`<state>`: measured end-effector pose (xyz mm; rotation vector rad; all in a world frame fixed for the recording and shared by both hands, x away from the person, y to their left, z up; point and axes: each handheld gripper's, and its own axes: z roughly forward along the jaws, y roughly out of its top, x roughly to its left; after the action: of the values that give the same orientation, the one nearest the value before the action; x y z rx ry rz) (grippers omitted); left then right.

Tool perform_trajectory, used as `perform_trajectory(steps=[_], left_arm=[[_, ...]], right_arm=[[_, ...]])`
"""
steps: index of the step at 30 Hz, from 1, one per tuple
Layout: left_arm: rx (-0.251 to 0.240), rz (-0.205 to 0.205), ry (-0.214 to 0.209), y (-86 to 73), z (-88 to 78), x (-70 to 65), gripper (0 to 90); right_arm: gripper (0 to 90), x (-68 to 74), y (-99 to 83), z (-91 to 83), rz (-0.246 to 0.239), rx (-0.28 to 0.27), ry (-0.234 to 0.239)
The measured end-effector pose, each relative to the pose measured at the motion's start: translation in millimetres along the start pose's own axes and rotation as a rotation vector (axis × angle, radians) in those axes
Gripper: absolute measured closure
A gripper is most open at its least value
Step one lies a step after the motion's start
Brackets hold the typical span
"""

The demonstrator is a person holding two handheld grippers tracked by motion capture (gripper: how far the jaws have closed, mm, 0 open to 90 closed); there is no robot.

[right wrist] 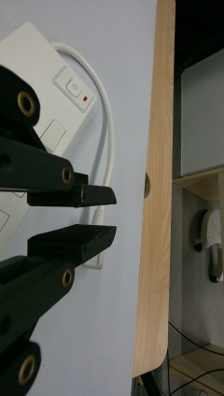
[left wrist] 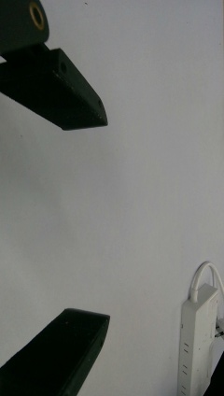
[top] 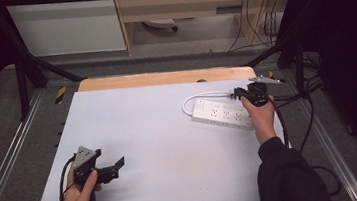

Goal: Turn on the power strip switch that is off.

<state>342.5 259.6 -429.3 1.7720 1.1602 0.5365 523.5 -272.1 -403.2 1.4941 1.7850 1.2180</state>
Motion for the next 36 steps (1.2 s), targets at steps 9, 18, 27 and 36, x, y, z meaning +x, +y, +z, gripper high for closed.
perform_trajectory(steps=[9, 18, 27, 36], left_arm=[[0.001, 0.003, 0.000, 0.2, -0.1, 0.0, 5.4], [0.000, 0.005, -0.003, 0.3, -0.3, -0.2, 5.4], [0.002, 0.006, -0.004, 0.3, 0.0, -0.6, 5.4], [0.002, 0.008, -0.004, 0.3, -0.3, -0.5, 5.4]], right_arm=[[88.9, 5.3, -3.6, 5.9, -0.006, -0.006, 0.008], [90.0, 13.0, -7.8, 11.4, -0.038, 0.004, 0.022], [90.0, 17.8, -12.3, 16.7, -0.035, 0.023, 0.025], [90.0, 22.1, -17.3, 20.7, -0.053, 0.056, 0.027]])
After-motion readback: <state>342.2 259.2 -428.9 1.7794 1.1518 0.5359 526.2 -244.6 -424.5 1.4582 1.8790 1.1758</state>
